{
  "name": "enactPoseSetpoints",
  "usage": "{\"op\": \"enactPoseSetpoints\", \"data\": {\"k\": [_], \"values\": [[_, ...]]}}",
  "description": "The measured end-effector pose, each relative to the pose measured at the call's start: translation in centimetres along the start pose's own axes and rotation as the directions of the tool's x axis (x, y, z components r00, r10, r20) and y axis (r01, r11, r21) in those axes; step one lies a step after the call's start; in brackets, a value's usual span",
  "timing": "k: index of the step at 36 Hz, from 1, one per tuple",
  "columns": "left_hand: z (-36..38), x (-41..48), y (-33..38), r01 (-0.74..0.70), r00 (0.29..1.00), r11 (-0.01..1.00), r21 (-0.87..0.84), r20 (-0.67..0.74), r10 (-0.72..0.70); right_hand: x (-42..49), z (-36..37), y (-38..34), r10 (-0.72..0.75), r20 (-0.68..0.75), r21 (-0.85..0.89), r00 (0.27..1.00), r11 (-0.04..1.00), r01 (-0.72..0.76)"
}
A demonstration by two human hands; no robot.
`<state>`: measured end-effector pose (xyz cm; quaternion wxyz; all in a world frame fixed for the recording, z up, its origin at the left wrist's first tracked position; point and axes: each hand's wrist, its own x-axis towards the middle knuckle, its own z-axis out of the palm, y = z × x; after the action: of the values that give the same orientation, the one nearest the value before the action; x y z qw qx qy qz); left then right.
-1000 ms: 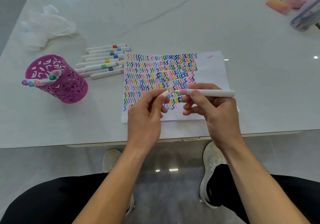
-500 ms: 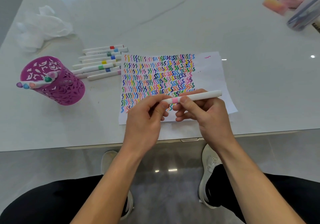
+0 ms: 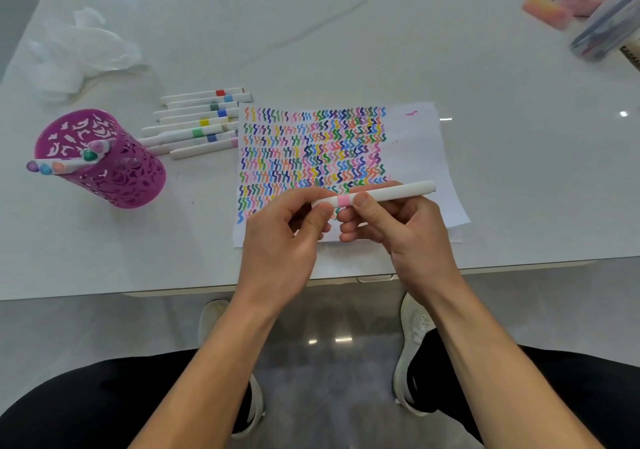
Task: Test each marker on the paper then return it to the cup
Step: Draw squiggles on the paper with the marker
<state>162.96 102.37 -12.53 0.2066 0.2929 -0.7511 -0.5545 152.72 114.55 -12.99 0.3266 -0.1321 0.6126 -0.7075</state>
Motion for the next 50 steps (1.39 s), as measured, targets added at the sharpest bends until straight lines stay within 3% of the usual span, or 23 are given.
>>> {"op": "enactPoseSetpoints", "data": {"k": [8,13,18,23,28,34,38,43,50], "values": [[-0.4,0.5,1.2,0.068,0.994,0.985,-0.157,-0.073,-0.08,0.5,0.3,0.0,-0.025,-0.044,-0.119,0.999,0.993,0.02],[-1.3,0.9,1.3,-0.022,0.966,0.98,-0.197,-0.258,-0.03,0.9,0.3,0.5,-0.084,-0.109,-0.162,0.991,0.985,0.066],[-3.4,1.6,2.2,-0.196,0.855,0.979,-0.06,-0.499,0.14,1.1,0.2,1.0,-0.127,-0.131,-0.243,0.983,0.966,0.093],[-6.7,1.9,3.1,-0.285,0.741,0.953,0.104,-0.606,0.288,1.2,0.5,1.3,-0.153,-0.148,-0.276,0.977,0.955,0.108],[-9.6,2.3,2.3,-0.273,0.614,0.92,0.281,-0.685,0.392,1.1,0.7,1.5,-0.162,-0.138,-0.29,0.977,0.95,0.116],[-11.1,2.8,1.4,-0.224,0.549,0.852,0.473,-0.661,0.511,0.9,0.9,1.5,-0.19,-0.165,-0.305,0.968,0.943,0.133],[-11.5,3.1,0.8,-0.187,0.56,0.831,0.524,-0.639,0.528,0.9,0.9,1.4,-0.209,-0.187,-0.32,0.96,0.937,0.142],[-11.6,3.4,0.3,-0.038,0.648,0.851,0.523,-0.636,0.419,0.9,0.8,1.3,-0.227,-0.209,-0.327,0.951,0.933,0.15],[-11.3,3.4,0.9,0.116,0.702,0.836,0.537,-0.639,0.313,1.0,0.9,1.4,-0.218,-0.203,-0.334,0.955,0.932,0.142]]}}
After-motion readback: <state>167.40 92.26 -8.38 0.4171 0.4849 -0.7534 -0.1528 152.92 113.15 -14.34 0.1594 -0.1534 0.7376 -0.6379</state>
